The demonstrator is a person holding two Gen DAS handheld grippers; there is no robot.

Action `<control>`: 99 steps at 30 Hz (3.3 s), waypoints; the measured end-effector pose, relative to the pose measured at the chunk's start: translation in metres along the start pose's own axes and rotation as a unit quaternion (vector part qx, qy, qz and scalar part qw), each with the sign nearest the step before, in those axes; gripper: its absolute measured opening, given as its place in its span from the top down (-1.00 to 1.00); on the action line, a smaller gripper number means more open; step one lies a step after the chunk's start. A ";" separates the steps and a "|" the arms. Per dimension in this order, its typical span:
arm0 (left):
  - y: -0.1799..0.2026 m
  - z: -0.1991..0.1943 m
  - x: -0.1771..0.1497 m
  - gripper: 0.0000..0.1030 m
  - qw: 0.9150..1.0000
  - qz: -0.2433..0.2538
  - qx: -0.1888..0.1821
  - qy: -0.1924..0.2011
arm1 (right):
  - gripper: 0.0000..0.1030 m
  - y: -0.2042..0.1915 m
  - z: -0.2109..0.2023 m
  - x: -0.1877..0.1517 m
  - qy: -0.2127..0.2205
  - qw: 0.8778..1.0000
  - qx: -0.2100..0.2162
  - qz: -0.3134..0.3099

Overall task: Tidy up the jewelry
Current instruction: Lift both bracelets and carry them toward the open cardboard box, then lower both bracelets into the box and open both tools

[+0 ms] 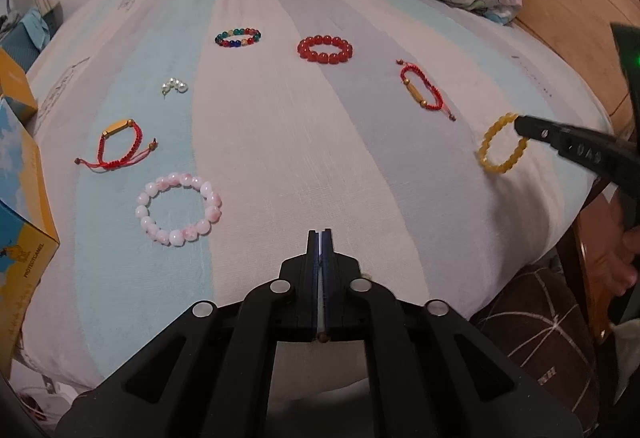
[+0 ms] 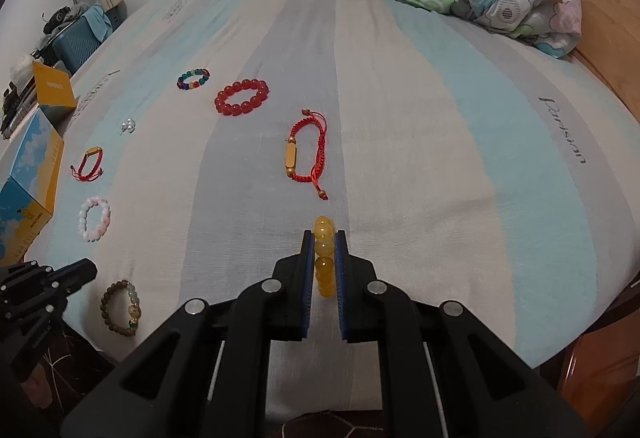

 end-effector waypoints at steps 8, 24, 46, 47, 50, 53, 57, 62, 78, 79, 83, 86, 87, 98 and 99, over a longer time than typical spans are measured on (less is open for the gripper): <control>-0.004 0.023 -0.017 0.46 1.000 0.008 0.024 -0.001 | 0.82 0.000 0.004 -0.004 -0.005 1.000 0.003 -0.001; -0.002 0.035 -0.034 0.02 0.999 0.027 0.021 -0.002 | 0.82 0.003 0.021 -0.008 -0.018 1.000 0.012 0.006; -0.010 0.025 -0.038 0.87 0.999 0.026 -0.002 -0.019 | 0.82 0.003 0.017 -0.005 -0.011 1.000 0.021 0.011; -0.010 0.024 -0.037 0.86 0.999 0.025 -0.003 -0.020 | 0.82 0.003 0.016 -0.004 -0.010 1.000 0.022 0.012; -0.010 0.019 -0.034 0.86 1.000 0.021 0.001 -0.022 | 0.82 0.002 0.011 -0.002 -0.008 1.000 0.025 0.013; -0.013 0.011 -0.028 0.86 1.000 0.005 0.001 -0.017 | 0.82 0.000 0.005 0.000 -0.003 1.000 0.026 0.013; -0.016 0.001 -0.020 0.86 1.000 -0.008 0.003 -0.016 | 0.82 -0.004 -0.004 0.003 0.003 1.000 0.028 0.012; -0.018 -0.014 -0.014 0.87 1.000 -0.015 0.010 -0.010 | 0.82 -0.010 -0.018 0.006 0.016 0.999 0.029 0.009; -0.042 -0.066 0.009 0.86 0.999 -0.046 0.013 0.018 | 0.82 -0.040 -0.067 0.024 0.042 0.999 0.029 -0.011; -0.047 -0.070 0.011 0.86 0.998 -0.050 0.014 0.021 | 0.82 -0.044 -0.069 0.026 0.040 0.999 0.030 -0.013; -0.063 -0.085 0.015 0.86 0.997 -0.067 0.021 0.031 | 0.82 -0.058 -0.076 0.035 0.041 0.998 0.034 -0.022; -0.074 -0.095 0.016 0.86 0.996 -0.074 0.029 0.037 | 0.82 -0.069 -0.078 0.042 0.042 0.998 0.037 -0.026; -0.078 -0.099 0.017 0.86 0.996 -0.077 0.031 0.039 | 0.82 -0.073 -0.079 0.044 0.042 0.998 0.038 -0.028; -0.138 -0.136 0.023 0.86 0.990 -0.120 0.056 0.052 | 0.82 -0.139 -0.081 0.072 0.041 0.995 0.068 -0.059; -0.145 -0.141 0.024 0.86 0.989 -0.126 0.059 0.055 | 0.82 -0.146 -0.082 0.075 0.043 0.995 0.071 -0.062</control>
Point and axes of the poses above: each gripper's, at about its wrist camera, not at the fingertips, and z roughly the way its jaws point, y to its right, x to its top, the point moved 1 cm from there along z, roughly the way its jaws point
